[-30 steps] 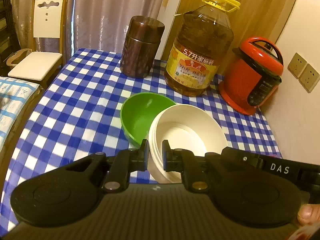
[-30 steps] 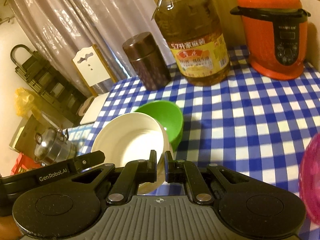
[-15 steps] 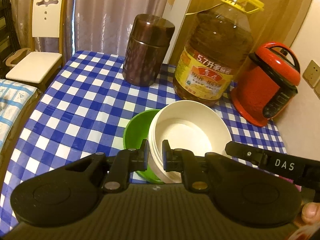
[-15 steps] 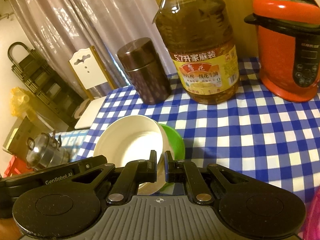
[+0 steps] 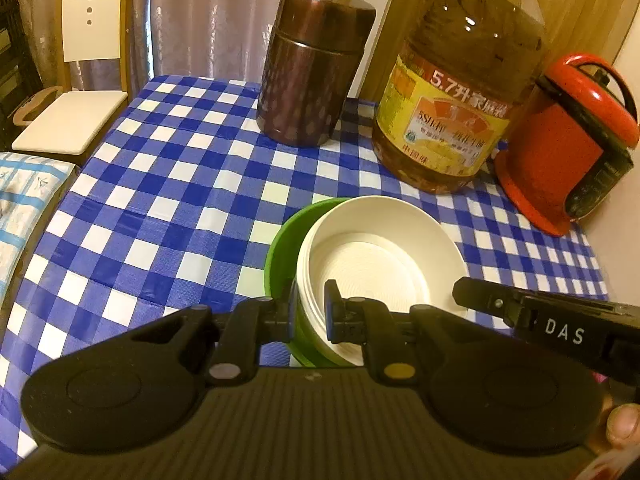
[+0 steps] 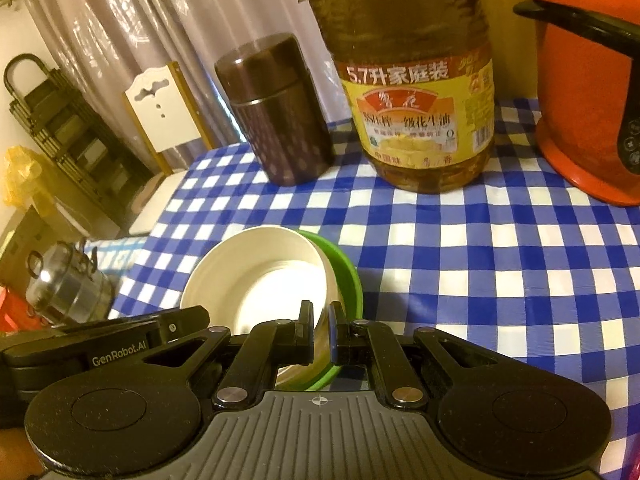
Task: Organize plates and bowls
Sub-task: 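Lower the cream bowl into the green bowl and open both tools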
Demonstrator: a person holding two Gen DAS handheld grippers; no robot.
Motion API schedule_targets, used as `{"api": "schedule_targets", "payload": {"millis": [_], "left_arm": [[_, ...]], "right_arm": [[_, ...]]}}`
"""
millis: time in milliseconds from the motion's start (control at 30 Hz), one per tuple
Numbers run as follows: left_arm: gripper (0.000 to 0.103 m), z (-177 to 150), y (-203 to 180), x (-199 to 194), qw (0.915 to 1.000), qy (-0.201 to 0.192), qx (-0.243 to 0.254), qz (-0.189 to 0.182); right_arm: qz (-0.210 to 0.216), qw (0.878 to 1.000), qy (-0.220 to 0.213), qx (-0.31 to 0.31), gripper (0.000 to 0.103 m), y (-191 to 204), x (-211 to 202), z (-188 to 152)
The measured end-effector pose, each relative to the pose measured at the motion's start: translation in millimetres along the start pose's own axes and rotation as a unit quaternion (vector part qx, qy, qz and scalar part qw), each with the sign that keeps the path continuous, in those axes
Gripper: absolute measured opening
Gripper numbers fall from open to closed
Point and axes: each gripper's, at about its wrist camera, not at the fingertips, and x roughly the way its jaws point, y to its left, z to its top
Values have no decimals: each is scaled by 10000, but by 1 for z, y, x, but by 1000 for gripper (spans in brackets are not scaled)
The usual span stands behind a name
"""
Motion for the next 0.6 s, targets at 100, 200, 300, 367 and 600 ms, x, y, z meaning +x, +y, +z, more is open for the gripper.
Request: {"api": "schedule_targets", "payload": {"millis": [100,200,300,367,600], "left_arm": [[12,-1,-2,5,9999,13,111,61],[12,-3,-2,9,9998,31,159,93],[12,-4,-3,11,9997,32,208,122],[12,-4,-3,12,9996,34,228,133],[12,-4,-5,15,9994,34,279,178]], "right_arm": [[-20,10000,36,-31,7,-2,7,-1],[-36,9999,74,-68,7,-3,12,-2],[-47,9999,82,-128,7,-3,14,-4],[-63,9998,87,-148,7,-3,15,-5],[-57,9997,82,-223,7,-5,18,-6]]}}
